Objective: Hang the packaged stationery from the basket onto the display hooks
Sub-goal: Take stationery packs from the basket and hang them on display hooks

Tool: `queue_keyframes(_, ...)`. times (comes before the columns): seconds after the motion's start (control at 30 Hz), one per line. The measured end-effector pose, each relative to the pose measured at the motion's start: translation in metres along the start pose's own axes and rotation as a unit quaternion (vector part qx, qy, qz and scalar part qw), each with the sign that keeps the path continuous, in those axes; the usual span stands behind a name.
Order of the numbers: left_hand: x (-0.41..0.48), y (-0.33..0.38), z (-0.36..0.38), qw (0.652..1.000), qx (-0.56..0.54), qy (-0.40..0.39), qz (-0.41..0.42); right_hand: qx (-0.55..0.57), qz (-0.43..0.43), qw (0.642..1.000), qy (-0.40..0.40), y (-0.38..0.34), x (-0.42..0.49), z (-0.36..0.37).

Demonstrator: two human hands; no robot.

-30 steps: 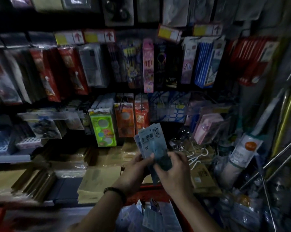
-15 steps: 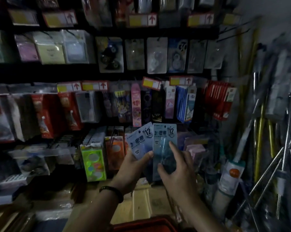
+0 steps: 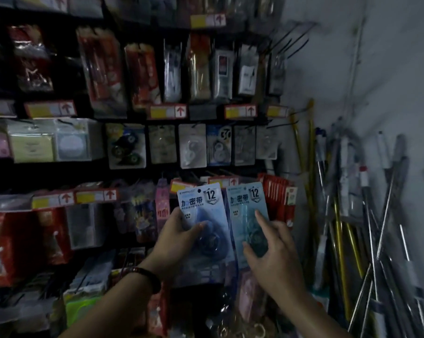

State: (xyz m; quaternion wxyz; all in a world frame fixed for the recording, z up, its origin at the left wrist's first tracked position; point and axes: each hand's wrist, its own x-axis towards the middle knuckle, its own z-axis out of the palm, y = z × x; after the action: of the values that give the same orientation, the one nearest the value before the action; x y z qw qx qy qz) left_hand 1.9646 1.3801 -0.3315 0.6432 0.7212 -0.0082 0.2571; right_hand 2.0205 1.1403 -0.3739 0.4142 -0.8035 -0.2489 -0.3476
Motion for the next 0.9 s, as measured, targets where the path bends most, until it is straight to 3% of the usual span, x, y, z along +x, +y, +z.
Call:
queue_keyframes(0.2, 0.043, 0.045, 0.033, 0.999, -0.017, -0.037, 0.036, -0.020, 0.013, 0.999, 0.033, 0.022, 0.073, -0.030)
queue_keyframes(0.67, 0.133, 0.072, 0.075, 0.987, 0.143, 0.031, 0.066, -0.065, 0.019, 0.996, 0.055, 0.057, 0.186, -0.016)
queue_keyframes(0.9, 0.153, 0.067, 0.086, 0.989, 0.121, 0.046, 0.075, -0.045, 0.023, 0.993, 0.109, 0.055, 0.234, -0.008)
